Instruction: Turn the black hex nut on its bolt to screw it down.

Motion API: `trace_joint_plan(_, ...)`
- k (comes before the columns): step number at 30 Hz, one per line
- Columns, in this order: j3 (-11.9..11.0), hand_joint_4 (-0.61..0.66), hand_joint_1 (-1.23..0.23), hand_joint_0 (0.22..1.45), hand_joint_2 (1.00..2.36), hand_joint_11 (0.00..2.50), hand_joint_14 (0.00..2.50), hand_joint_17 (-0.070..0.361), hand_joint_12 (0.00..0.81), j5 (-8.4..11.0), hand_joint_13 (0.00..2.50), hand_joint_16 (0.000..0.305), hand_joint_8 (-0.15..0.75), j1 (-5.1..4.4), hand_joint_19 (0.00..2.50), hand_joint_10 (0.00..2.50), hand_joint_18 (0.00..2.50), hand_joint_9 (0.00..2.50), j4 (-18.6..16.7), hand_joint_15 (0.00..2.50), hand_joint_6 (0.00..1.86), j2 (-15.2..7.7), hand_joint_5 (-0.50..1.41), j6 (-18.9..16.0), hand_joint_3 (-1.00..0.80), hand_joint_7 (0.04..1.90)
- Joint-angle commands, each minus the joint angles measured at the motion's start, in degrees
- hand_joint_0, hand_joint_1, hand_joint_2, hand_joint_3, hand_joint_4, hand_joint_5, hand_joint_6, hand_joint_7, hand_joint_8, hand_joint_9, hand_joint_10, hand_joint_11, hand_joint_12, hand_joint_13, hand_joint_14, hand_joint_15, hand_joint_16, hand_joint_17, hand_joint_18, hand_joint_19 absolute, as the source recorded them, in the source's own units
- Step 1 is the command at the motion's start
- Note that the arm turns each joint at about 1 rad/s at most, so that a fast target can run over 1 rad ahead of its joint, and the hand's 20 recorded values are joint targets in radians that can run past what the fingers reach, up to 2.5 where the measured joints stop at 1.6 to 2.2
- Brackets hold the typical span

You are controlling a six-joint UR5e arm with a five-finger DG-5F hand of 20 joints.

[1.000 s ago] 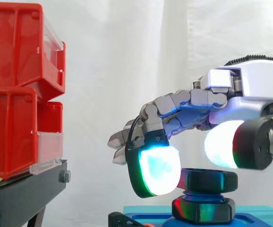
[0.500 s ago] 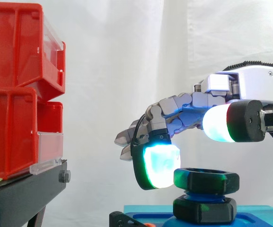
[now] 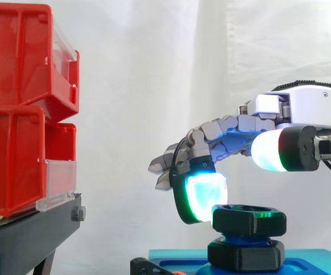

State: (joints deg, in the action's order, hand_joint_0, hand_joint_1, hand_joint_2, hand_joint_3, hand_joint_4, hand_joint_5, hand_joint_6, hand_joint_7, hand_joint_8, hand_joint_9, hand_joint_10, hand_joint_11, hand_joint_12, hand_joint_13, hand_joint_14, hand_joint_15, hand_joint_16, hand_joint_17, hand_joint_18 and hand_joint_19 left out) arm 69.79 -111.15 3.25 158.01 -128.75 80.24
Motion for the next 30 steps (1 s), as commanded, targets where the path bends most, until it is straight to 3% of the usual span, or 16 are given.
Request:
trace_joint_plan(1,0.0,0.15,-0.18,0.48,1.00,0.04,0.00,0.108,0.268,-0.21,0.27,0.048,0.219,0.36,0.16,0.00,0.05,0.52,-2.0,0.00,0.50,0.0,-0.09,0.1,-0.50,1.39)
trace_joint_plan(5,0.0,0.14,-0.20,0.48,1.00,0.04,0.00,0.108,0.268,-0.03,0.28,0.048,0.218,0.36,0.15,0.00,0.06,0.52,-4.7,0.00,0.50,0.0,-0.10,0.5,-0.50,1.36)
trace_joint_plan(9,0.0,0.15,-0.23,0.47,1.00,0.03,0.00,0.109,0.271,0.05,0.27,0.049,0.214,0.27,0.15,0.00,0.06,0.51,-5.9,0.00,0.50,0.0,-0.11,0.9,-0.50,1.22)
trace_joint_plan(15,0.0,0.22,-0.20,0.45,1.00,0.00,0.00,0.116,0.277,0.84,0.25,0.051,0.202,-0.44,0.15,0.00,0.05,0.52,-5.6,0.00,0.50,0.0,-0.13,0.9,-0.50,1.01)
trace_joint_plan(20,0.0,0.23,-0.16,0.46,1.00,0.00,0.00,0.115,0.275,1.64,0.24,0.051,0.194,-0.96,0.16,0.00,0.04,0.51,-5.7,0.00,0.50,0.0,-0.13,0.9,-0.50,0.95)
trace_joint_plan(30,0.0,0.21,-0.16,0.47,1.00,0.00,0.00,0.113,0.273,4.54,0.24,0.050,0.195,-3.69,0.16,0.00,0.03,0.50,-5.4,0.00,0.50,0.0,-0.12,1.4,-0.50,1.01)
